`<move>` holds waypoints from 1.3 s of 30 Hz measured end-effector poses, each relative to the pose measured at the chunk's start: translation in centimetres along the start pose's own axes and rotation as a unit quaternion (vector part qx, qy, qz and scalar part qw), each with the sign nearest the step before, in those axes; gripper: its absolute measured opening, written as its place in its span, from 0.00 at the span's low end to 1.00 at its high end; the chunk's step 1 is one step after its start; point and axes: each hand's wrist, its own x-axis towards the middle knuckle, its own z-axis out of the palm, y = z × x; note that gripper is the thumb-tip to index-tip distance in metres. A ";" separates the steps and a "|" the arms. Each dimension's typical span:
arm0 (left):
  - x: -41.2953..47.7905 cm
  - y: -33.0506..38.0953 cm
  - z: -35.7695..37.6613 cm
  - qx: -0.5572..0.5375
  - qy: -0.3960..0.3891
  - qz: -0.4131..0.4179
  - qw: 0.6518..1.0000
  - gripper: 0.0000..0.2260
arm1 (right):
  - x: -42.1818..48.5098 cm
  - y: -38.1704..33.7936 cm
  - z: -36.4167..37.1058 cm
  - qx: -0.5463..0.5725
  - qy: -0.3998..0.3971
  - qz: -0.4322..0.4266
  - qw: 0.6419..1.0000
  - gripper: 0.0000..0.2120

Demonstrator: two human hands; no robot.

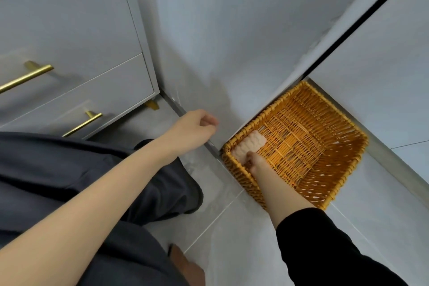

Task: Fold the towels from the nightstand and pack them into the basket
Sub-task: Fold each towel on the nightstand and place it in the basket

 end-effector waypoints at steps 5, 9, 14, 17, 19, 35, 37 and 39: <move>-0.1 -0.1 0.0 -0.001 0.002 -0.002 1.000 0.11 | 0.9 0.4 -1.5 -0.186 0.109 -0.150 0.965 0.26; -0.1 -0.2 0.1 0.006 -0.002 -0.003 1.000 0.12 | 0.8 0.2 -2.0 -0.327 0.001 -0.247 0.912 0.35; 0.0 -0.6 0.0 0.005 -0.006 -0.003 1.000 0.10 | 0.7 0.3 -1.7 -0.409 -0.041 -0.246 0.878 0.44; 0.2 -0.6 -0.1 -0.003 -0.003 -0.001 1.000 0.10 | 0.7 0.2 -1.3 -0.423 -0.060 -0.237 0.873 0.40; 0.3 -0.5 -0.1 -0.007 0.001 0.000 1.000 0.09 | 0.6 -0.4 -1.2 -0.449 -0.054 -0.215 0.866 0.44; -3.4 1.3 -1.8 -0.060 0.036 0.030 0.997 0.08 | -15.0 -3.5 -5.1 -0.473 -0.128 -0.386 0.781 0.11; -4.3 1.8 -2.5 -0.068 0.048 0.047 0.995 0.09 | -18.0 -3.6 -5.5 -0.495 -0.150 -0.412 0.751 0.10; -5.4 2.5 -3.4 -0.080 0.059 0.064 0.993 0.10 | -21.1 -3.6 -5.3 -0.499 -0.173 -0.435 0.729 0.10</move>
